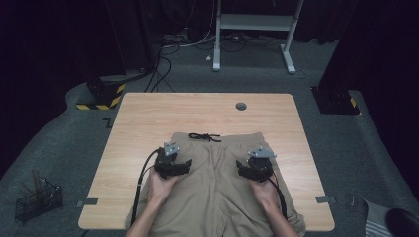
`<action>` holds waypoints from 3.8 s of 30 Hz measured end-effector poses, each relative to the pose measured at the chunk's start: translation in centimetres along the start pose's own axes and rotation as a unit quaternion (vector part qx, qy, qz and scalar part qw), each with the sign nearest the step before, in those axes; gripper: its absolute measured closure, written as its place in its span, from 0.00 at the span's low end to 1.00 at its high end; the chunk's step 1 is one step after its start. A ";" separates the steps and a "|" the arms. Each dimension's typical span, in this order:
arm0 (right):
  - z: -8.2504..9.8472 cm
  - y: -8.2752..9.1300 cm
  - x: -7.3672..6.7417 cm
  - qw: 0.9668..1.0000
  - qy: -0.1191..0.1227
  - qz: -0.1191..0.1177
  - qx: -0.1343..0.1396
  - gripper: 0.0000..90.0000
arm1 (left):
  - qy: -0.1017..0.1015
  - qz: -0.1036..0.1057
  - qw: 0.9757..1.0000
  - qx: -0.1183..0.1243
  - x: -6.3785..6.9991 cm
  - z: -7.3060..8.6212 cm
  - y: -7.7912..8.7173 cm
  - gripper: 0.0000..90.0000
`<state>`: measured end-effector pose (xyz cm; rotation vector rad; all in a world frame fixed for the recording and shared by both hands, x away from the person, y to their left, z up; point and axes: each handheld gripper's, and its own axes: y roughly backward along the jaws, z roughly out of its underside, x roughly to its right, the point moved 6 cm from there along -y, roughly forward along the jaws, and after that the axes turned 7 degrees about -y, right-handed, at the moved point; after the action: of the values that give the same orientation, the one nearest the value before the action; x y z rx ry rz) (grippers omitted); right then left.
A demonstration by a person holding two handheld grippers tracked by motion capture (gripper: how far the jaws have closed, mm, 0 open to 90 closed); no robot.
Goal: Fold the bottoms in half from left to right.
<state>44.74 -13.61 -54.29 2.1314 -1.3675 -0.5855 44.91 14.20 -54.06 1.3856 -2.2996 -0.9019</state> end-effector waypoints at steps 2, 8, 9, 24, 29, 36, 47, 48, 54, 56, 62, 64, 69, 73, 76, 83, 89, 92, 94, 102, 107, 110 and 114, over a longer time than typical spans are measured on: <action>-1.0 -0.9 0.2 1.000 -0.002 0.001 0.003 0.35 | 0.001 -0.003 1.000 -0.002 -0.6 -0.8 -0.7 0.27; -0.1 -3.4 0.4 0.999 -0.003 -0.004 -0.031 0.36 | -0.006 0.002 0.999 -0.036 -1.0 0.0 -3.3 0.29; 0.0 -3.3 0.4 1.000 -0.003 -0.004 -0.029 0.36 | -0.010 -0.001 1.000 -0.029 -0.8 0.2 -3.4 0.28; 3.9 1.1 -1.1 0.999 0.010 -0.017 -0.031 0.36 | -0.029 0.012 0.999 -0.009 2.5 3.5 0.4 0.27; 2.9 1.3 -1.4 0.999 0.031 -0.009 -0.032 0.41 | -0.034 0.016 0.999 -0.003 1.7 2.4 1.0 0.31; -1.1 -0.3 -1.8 0.999 0.013 -0.036 0.004 0.48 | 0.003 -0.004 1.000 0.010 -2.6 -0.2 1.4 0.32; 0.3 -2.9 -2.2 0.999 0.032 -0.031 -0.021 0.46 | 0.054 0.017 0.998 -0.029 -5.8 0.3 -1.5 0.32; 0.3 -2.9 -2.3 0.999 0.035 -0.029 -0.022 0.46 | 0.056 0.019 0.998 -0.031 -5.9 0.4 -1.7 0.32; 0.4 -3.0 -2.4 0.999 0.040 -0.023 -0.025 0.45 | 0.035 0.020 0.998 -0.038 -5.5 0.9 -2.4 0.32; 0.4 -3.0 -2.4 0.999 0.042 -0.021 -0.023 0.45 | 0.011 0.013 0.999 -0.044 -5.1 1.0 -2.4 0.35; 0.4 -3.0 -2.4 0.999 0.043 -0.020 -0.023 0.45 | 0.003 0.034 0.999 -0.035 -4.6 1.0 -2.1 0.58; 0.4 -3.0 -2.4 0.999 0.045 -0.020 -0.022 0.45 | -0.001 0.039 0.999 -0.036 -4.6 1.0 -2.0 0.65; 0.4 -3.0 -2.4 0.999 0.045 -0.019 -0.022 0.45 | -0.009 0.050 0.998 -0.043 -4.5 1.0 -1.8 0.77; 0.4 -3.0 -2.4 0.999 0.045 -0.018 -0.022 0.45 | -0.009 0.057 0.997 -0.044 -4.4 1.1 -1.6 0.85; 0.4 -3.0 -2.4 0.999 0.043 -0.019 -0.022 0.45 | -0.010 0.065 0.997 -0.044 -4.4 1.1 -1.3 0.89; 0.4 -3.0 -2.5 0.998 0.052 -0.012 -0.019 0.45 | 0.003 0.085 0.996 -0.021 -4.4 0.2 0.1 0.92; 0.3 -3.0 -2.5 0.999 0.045 -0.018 -0.022 0.44 | 0.006 0.105 0.994 0.010 -4.1 -1.3 1.6 0.93; 0.3 -3.1 -2.4 0.999 0.045 -0.019 -0.022 0.44 | 0.023 0.132 0.991 0.031 -3.9 -1.8 2.3 0.93; 0.2 -3.2 -2.4 0.999 0.043 -0.018 -0.023 0.44 | 0.019 0.141 0.989 0.033 -3.6 -2.1 2.6 0.93; -0.1 -3.6 -2.6 0.999 0.042 -0.020 -0.024 0.44 | 0.005 0.186 0.980 0.066 -1.8 -4.7 4.0 0.94; -0.4 -4.0 -3.0 0.998 0.047 -0.025 -0.025 0.43 | 0.002 0.198 0.977 0.079 -1.0 -6.2 4.3 0.94; -0.6 -3.8 -3.2 0.998 0.037 -0.037 -0.023 0.42 | 0.003 0.197 0.977 0.079 -0.9 -6.5 4.4 0.94; -0.1 -2.5 -4.0 0.996 0.060 -0.062 -0.031 0.43 | 0.005 0.191 0.978 0.077 -1.4 -6.4 4.4 0.94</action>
<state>44.95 -9.07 -55.47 2.1757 -1.1446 -0.5324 46.11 14.62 -46.26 0.9420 -2.5498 -0.6054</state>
